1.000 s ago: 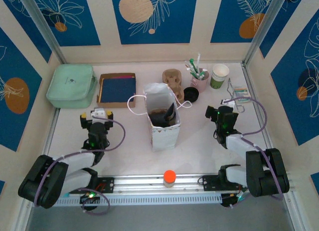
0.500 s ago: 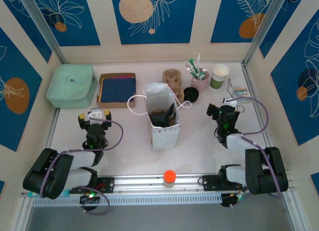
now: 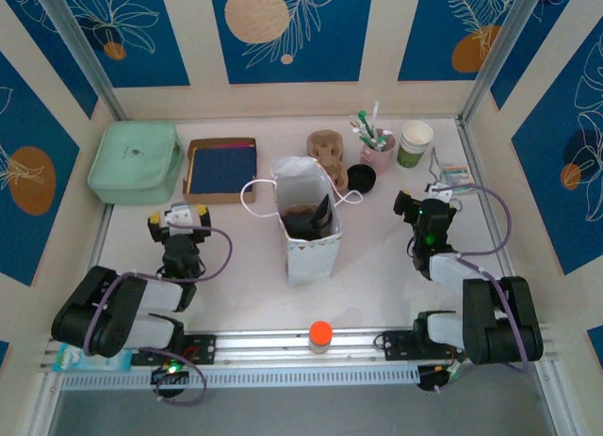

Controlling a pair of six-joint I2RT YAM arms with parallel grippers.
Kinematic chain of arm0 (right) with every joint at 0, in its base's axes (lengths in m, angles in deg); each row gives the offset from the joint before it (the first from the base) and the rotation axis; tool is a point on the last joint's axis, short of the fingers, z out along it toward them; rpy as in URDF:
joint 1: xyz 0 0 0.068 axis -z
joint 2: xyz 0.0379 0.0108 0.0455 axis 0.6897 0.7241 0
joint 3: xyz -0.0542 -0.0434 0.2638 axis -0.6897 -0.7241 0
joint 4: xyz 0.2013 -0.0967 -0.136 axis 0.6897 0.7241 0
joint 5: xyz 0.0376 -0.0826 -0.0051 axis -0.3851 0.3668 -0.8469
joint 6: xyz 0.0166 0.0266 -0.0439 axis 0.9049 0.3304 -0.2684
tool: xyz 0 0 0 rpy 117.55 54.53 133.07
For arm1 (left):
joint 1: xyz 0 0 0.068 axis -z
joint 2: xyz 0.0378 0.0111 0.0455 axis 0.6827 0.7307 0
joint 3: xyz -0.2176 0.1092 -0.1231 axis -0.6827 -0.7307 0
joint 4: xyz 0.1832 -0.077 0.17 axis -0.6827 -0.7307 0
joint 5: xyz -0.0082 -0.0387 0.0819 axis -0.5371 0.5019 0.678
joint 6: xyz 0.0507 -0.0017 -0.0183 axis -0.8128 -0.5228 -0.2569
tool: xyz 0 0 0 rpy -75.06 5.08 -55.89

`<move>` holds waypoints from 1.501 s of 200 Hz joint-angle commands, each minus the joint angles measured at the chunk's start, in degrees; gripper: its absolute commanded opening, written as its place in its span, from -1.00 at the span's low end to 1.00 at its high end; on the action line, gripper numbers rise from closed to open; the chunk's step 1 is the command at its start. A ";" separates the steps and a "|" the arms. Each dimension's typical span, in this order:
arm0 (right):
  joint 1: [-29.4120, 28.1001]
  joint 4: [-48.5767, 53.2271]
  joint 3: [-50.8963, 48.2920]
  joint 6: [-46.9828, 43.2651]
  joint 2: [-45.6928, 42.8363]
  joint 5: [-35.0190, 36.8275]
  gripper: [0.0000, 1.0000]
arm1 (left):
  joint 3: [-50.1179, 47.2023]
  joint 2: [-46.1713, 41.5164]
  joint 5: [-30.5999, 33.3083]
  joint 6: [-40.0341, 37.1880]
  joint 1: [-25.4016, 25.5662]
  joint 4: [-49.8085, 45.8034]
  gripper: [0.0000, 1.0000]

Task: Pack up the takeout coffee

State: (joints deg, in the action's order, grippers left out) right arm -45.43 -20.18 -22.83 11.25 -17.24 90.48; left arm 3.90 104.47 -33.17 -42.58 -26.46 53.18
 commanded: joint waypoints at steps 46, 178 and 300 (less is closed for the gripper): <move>1.46 -6.53 -2.77 1.89 -0.37 -1.60 0.97 | -1.20 1.31 -0.43 1.44 -1.64 5.84 0.99; 4.56 -17.96 -5.64 4.96 6.07 -4.41 0.95 | 0.82 9.08 -2.98 5.09 -6.85 8.79 0.99; -7.54 -37.58 -6.84 -15.32 18.65 -10.11 0.98 | 4.01 14.74 -18.56 -6.24 -3.07 8.79 0.99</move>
State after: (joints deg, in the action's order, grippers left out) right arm -52.53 -50.43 -28.78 -0.12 1.32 81.69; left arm 7.30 119.00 -48.44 -46.14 -29.84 59.87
